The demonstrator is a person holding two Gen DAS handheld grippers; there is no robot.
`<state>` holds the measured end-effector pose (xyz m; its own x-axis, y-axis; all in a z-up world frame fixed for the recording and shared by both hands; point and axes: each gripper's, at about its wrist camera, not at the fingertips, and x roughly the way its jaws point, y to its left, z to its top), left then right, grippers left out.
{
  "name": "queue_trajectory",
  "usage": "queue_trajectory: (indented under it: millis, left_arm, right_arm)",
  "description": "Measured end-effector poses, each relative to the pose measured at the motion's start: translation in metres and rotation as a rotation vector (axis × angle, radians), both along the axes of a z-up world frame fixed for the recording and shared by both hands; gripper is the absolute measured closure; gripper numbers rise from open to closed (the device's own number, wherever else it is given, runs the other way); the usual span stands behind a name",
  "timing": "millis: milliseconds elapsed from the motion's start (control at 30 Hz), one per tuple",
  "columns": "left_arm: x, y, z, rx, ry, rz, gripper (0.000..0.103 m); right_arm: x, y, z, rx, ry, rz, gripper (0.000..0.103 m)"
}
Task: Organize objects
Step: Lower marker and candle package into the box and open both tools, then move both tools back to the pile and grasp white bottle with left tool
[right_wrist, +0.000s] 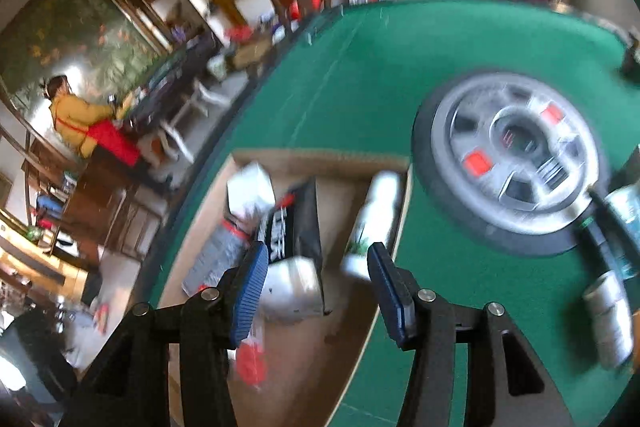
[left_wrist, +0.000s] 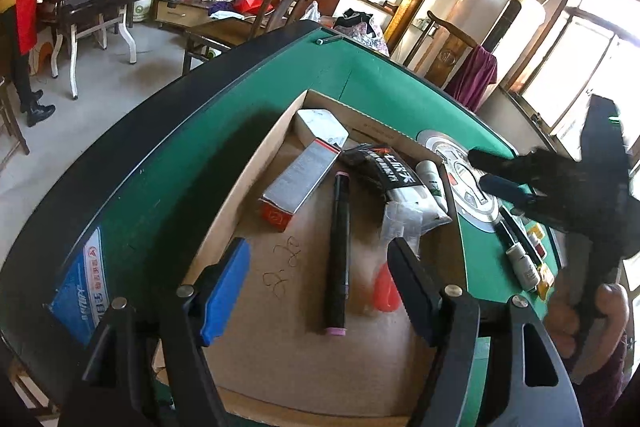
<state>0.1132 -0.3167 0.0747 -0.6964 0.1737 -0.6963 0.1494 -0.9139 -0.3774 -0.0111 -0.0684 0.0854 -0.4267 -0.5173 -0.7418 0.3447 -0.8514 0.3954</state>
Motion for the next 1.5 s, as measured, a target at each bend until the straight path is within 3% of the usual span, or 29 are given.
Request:
queue_trajectory:
  millis: [67, 167, 400, 567, 767, 867, 933, 1000, 1133, 1367, 1500]
  left_arm:
    - [-0.002, -0.001, -0.003, 0.016, -0.004, -0.001, 0.033]
    - [-0.001, -0.001, -0.003, 0.025, -0.002, -0.012, 0.033]
    - [0.009, -0.007, 0.002, 0.042, 0.033, -0.038, 0.033]
    - [0.017, -0.027, 0.002, 0.080, 0.060, 0.008, 0.033]
    - [0.020, -0.043, -0.005, 0.107, 0.053, 0.047, 0.032]
    - [0.021, -0.045, -0.005, 0.122, 0.047, 0.053, 0.032]
    - [0.023, -0.043, -0.002, 0.110, 0.053, 0.052, 0.032]
    - [0.025, -0.042, 0.003, 0.096, 0.061, 0.048, 0.032]
    - [0.023, -0.030, 0.012, 0.046, 0.080, 0.020, 0.022]
    - [0.012, 0.022, 0.026, 0.017, 0.095, -0.135, 0.018]
    - [0.005, 0.060, 0.032, 0.007, 0.094, -0.221, 0.017]
  right_arm:
    - [0.007, -0.003, 0.009, -0.058, 0.017, 0.059, 0.037]
    - [0.009, -0.015, 0.006, -0.147, -0.054, 0.188, 0.037]
    - [0.012, -0.044, -0.019, -0.228, -0.208, 0.278, 0.037]
    - [0.029, -0.038, -0.040, -0.198, -0.320, 0.287, 0.037]
    - [0.041, -0.036, -0.043, -0.045, -0.267, 0.241, 0.032]
    - [0.031, -0.051, -0.053, -0.112, -0.327, 0.260, 0.032]
    - [0.026, -0.063, -0.053, -0.149, -0.305, 0.296, 0.032]
    - [0.021, -0.068, -0.044, -0.100, -0.222, 0.282, 0.032]
    - [0.019, -0.041, -0.028, -0.116, -0.173, 0.245, 0.032]
    - [0.029, 0.082, 0.014, -0.008, 0.047, 0.007, 0.030]
    - [0.029, 0.154, 0.023, 0.088, 0.107, -0.143, 0.027]
